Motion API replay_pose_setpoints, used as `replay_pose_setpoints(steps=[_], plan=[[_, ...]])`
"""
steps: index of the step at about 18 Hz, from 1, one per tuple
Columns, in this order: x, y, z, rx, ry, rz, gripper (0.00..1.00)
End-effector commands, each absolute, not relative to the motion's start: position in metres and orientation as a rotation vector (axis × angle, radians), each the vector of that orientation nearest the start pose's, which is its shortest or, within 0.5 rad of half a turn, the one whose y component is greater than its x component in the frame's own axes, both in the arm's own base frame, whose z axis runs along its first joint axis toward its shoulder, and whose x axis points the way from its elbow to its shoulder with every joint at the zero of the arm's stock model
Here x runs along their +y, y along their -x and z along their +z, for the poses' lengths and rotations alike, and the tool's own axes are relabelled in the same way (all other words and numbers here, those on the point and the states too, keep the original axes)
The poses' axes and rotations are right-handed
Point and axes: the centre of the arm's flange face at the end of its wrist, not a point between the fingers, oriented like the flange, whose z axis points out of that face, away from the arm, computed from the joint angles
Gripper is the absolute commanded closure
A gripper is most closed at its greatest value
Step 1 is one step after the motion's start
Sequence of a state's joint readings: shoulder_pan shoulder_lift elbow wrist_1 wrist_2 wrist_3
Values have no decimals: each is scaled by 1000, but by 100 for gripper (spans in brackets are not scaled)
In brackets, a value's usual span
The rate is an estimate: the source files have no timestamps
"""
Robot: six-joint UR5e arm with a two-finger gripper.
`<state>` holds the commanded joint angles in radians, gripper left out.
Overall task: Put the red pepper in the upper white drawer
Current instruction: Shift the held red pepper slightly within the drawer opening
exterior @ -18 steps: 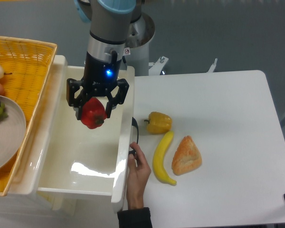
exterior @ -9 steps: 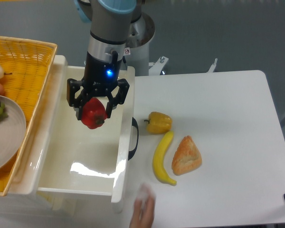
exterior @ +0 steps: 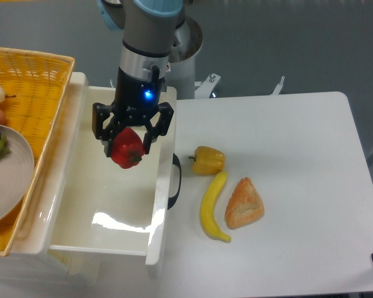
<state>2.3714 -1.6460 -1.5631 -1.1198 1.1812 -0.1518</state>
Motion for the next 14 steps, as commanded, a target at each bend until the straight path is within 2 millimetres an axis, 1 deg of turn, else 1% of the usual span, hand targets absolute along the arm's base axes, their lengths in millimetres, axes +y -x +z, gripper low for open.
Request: replay_pose_setpoints(steps=[1,5,8,10,12,14], plan=[[504,278,512,-1130,2385,-333,47],[504,273,515,-1119,2387,-331,47],[507,275,516,-1106,2389,-320,47],[506,273,516,-1101,2393,-316,47],[506,267,522,-1057,2396,-305,47],[507,265,525,-1020,2395,-291,47]])
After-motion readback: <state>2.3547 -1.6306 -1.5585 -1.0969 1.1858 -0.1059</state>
